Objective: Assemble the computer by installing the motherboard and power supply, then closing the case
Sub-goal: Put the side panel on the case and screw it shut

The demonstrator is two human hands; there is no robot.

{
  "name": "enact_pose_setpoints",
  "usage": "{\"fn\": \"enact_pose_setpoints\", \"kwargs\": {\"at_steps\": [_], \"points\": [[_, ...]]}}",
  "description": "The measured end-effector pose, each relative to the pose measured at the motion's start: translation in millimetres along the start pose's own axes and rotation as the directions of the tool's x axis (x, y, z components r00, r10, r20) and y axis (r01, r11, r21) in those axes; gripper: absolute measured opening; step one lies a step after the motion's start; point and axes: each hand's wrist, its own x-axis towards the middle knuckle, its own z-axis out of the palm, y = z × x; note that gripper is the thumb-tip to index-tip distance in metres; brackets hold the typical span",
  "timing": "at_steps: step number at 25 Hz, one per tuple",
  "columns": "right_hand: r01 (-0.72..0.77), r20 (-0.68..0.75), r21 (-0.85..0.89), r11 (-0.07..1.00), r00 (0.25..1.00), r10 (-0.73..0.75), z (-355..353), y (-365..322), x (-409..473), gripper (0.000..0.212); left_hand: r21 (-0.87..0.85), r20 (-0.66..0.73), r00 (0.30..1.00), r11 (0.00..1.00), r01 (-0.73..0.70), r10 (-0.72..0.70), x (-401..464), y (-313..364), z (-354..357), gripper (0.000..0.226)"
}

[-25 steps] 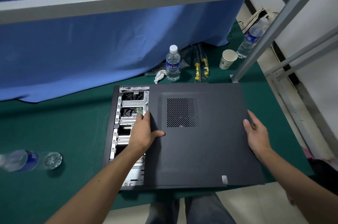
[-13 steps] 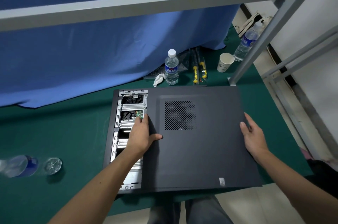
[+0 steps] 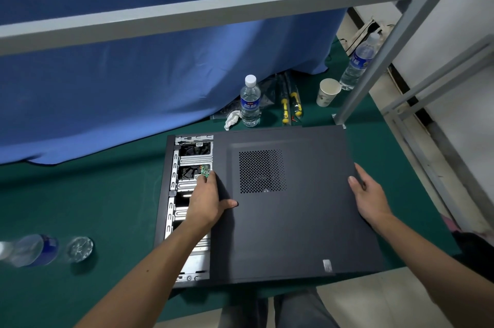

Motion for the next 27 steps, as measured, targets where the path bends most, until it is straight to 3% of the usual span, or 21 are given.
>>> {"fn": "enact_pose_setpoints", "kwargs": {"at_steps": [11, 17, 27], "points": [[-0.017, 0.005, -0.002, 1.000, 1.000, 0.017, 5.6, -7.4, -1.8, 0.048, -0.022, -0.014, 1.000, 1.000, 0.015, -0.015, 2.0, -6.9, -2.2, 0.097], [-0.070, -0.008, 0.126, 0.990, 0.997, 0.072, 6.1, -9.0, -3.3, 0.048, -0.012, -0.021, 1.000, 1.000, 0.022, -0.023, 5.2, -6.0, -3.6, 0.087], [-0.069, -0.018, 0.154, 0.986, 0.997, 0.073, 9.3, -10.8, -6.2, 0.047, -0.055, 0.006, 1.000, 0.998, 0.025, -0.025, 5.7, -5.9, -6.9, 0.085]]}}
